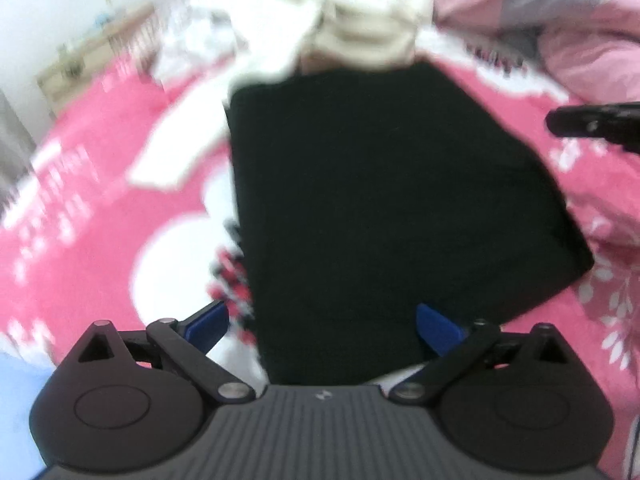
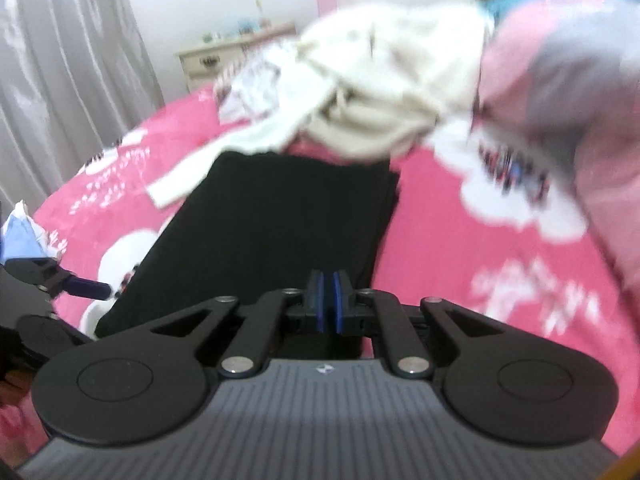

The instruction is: Fold clothes

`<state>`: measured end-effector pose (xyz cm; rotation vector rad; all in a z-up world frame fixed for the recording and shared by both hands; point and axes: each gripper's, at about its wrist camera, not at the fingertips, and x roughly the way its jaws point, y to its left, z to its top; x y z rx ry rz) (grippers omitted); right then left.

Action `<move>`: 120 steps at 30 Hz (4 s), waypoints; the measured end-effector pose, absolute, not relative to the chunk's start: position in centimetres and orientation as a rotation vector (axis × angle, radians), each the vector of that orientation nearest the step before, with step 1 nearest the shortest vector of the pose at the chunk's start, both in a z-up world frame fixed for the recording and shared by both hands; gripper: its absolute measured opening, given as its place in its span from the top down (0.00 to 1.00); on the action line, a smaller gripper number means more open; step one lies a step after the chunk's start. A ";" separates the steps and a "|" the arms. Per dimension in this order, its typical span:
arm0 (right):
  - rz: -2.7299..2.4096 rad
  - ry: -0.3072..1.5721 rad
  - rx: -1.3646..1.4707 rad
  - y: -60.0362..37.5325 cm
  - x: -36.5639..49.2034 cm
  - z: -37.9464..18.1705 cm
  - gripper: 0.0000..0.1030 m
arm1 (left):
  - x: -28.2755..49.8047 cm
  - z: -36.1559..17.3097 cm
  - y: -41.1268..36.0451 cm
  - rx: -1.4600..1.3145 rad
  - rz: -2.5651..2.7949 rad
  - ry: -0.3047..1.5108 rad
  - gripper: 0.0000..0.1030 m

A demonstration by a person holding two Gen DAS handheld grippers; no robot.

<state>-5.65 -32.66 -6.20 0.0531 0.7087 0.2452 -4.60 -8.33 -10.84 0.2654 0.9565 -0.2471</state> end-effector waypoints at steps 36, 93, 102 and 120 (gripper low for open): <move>0.317 0.729 -0.004 -34.4 9.2 -8.3 0.90 | 3.2 -13.8 -5.6 0.082 -0.453 0.805 0.20; 0.223 0.569 -0.032 -31.9 7.5 0.4 0.01 | 0.1 -10.1 1.2 -0.150 -0.331 0.750 0.00; 0.317 0.527 0.106 -32.0 -2.3 0.8 0.01 | -3.9 -9.5 2.2 -0.190 -0.376 0.782 0.00; 0.389 0.528 -0.516 -22.3 -6.3 -9.0 0.66 | -4.8 -10.3 0.9 -0.144 -0.244 0.804 0.16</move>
